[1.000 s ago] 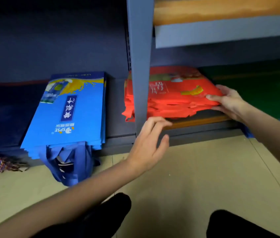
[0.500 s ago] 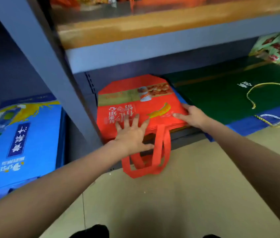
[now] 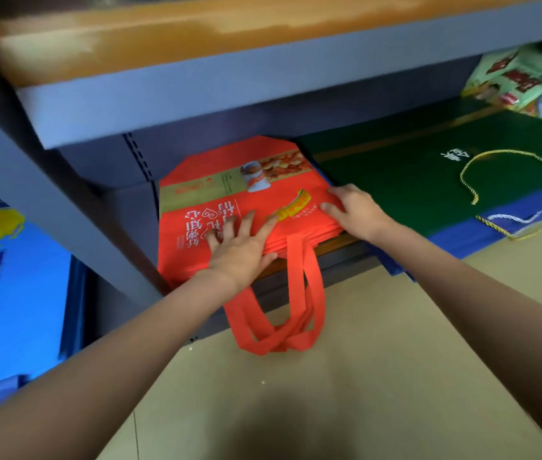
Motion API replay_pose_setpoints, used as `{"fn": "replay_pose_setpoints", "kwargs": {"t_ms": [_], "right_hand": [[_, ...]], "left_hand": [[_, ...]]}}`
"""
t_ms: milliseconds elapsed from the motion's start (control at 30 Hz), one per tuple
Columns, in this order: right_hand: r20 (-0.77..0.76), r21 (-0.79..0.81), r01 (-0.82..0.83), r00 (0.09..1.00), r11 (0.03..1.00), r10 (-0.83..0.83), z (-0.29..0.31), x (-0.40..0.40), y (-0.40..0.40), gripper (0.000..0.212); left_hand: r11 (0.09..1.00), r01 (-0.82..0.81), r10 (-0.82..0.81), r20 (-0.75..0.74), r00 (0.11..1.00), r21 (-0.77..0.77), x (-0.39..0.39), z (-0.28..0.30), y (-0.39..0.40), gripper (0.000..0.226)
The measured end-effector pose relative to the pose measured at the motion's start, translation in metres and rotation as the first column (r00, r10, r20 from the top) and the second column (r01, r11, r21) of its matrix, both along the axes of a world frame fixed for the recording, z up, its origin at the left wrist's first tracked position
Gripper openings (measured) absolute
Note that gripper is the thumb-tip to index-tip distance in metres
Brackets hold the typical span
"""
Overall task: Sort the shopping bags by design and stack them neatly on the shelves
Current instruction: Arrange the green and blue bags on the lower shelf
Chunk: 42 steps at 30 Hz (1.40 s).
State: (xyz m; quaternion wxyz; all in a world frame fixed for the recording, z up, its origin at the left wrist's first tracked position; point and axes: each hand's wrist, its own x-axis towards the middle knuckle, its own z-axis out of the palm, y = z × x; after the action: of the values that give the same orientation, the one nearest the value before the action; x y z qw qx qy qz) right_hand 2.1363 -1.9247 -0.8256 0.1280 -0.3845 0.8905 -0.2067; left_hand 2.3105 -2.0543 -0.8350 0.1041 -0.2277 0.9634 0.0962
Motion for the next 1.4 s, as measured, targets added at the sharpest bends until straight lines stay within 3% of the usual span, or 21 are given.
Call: {"fn": "replay_pose_setpoints", "kwargs": {"t_ms": [167,367,433,533,600,667,767,867,967,1133,1400], "right_hand": [[-0.123,-0.028,-0.107,0.987,0.994,0.103,-0.001,-0.002,0.011,0.035],[-0.104,0.053,-0.173,0.979,0.984,0.177,0.009,0.002,0.039,0.033],[-0.139,0.009,-0.148,0.979,0.989,0.147,0.022,0.002,0.057,0.031],[-0.18,-0.052,-0.005,0.984,0.999,-0.005,0.04,-0.015,0.098,0.03],[-0.137,0.023,0.072,0.988,0.997,-0.068,0.044,-0.029,0.128,0.042],[0.012,0.199,0.036,0.999,0.979,-0.039,0.043,-0.037,0.153,0.073],[-0.02,0.502,-0.058,0.997,0.863,0.078,0.031,-0.048,0.175,0.105],[-0.179,0.545,-0.023,0.974,0.838,0.143,0.026,-0.066,0.184,0.106],[-0.2,0.572,-0.083,0.951,0.816,0.237,0.023,-0.084,0.184,0.104],[-0.103,0.61,-0.27,0.905,0.745,0.412,0.025,-0.114,0.166,0.109],[-0.095,0.599,-0.327,0.877,0.731,0.471,0.022,-0.128,0.165,0.103]], "left_hand": [[1.0,-0.018,0.017,0.043,0.999,0.022,-0.005,-0.007,-0.002,0.066],[1.0,0.006,-0.006,0.082,0.997,-0.008,-0.007,-0.012,-0.002,0.065],[0.997,-0.01,0.007,0.041,0.999,0.07,-0.009,-0.005,-0.003,0.07],[0.964,0.049,-0.013,-0.138,0.99,0.263,-0.018,0.013,0.001,0.075],[0.941,0.148,-0.063,-0.271,0.96,0.305,-0.03,0.026,0.011,0.079],[0.934,0.231,-0.14,-0.313,0.939,0.273,-0.045,0.035,0.027,0.081],[0.908,0.415,-0.405,-0.136,0.904,0.054,-0.075,0.036,0.057,0.086],[0.839,0.537,-0.533,0.071,0.843,-0.087,-0.113,0.03,0.081,0.097],[0.811,0.571,-0.542,0.205,0.815,-0.129,-0.142,0.023,0.091,0.105],[0.831,0.553,-0.505,0.335,0.796,-0.063,-0.177,0.03,0.088,0.103],[0.805,0.583,-0.485,0.446,0.752,-0.107,-0.193,0.029,0.09,0.098]]}}
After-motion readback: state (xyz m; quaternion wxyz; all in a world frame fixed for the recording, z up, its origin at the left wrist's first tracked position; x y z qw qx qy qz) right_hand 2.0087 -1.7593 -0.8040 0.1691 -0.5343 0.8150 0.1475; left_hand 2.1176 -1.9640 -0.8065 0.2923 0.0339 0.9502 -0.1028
